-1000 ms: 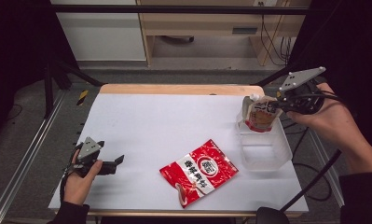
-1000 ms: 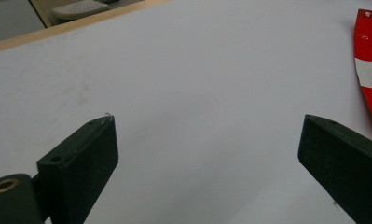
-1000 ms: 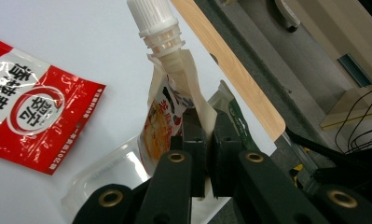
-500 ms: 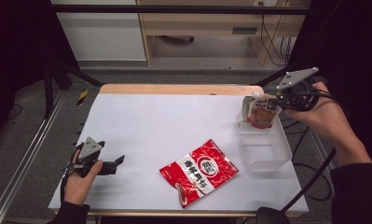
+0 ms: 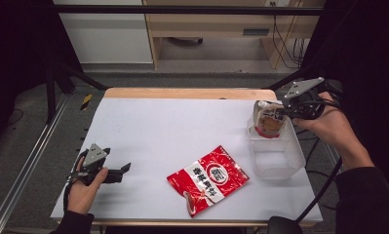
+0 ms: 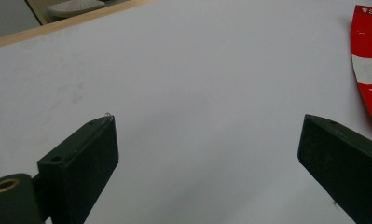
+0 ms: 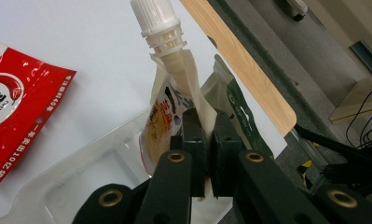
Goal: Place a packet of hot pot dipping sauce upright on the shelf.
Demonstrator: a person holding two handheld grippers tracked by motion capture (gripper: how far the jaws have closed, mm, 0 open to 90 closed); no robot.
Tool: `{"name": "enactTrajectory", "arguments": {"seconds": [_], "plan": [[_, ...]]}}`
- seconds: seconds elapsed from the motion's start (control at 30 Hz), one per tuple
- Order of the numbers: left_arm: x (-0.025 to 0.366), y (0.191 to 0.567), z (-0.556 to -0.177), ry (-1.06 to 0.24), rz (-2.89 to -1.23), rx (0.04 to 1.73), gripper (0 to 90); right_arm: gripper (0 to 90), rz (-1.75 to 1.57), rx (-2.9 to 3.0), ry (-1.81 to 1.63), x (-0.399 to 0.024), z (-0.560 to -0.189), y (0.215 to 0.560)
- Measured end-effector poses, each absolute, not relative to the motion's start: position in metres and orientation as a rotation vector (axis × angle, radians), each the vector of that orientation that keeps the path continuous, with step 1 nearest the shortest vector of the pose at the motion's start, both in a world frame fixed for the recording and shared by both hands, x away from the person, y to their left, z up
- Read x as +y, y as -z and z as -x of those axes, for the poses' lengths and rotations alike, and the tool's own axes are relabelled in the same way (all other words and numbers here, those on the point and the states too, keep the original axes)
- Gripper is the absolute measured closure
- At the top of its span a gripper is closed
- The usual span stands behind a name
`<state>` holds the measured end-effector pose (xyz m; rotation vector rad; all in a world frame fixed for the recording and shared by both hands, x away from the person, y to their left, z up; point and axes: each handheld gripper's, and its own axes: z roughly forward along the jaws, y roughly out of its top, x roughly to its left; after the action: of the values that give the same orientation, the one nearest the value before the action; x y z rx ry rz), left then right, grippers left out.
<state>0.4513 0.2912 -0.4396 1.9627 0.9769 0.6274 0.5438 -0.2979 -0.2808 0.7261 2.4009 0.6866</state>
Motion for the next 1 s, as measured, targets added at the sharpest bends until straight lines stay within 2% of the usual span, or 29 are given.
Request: {"name": "enactTrajectory", "arguments": {"seconds": [1.0], "plan": [[0.289, 0.440, -0.451, -0.620, -1.969, 0.972, 5.1, 87.0, -0.768, 2.441, -0.702, -0.299, -0.555, 0.308]]}}
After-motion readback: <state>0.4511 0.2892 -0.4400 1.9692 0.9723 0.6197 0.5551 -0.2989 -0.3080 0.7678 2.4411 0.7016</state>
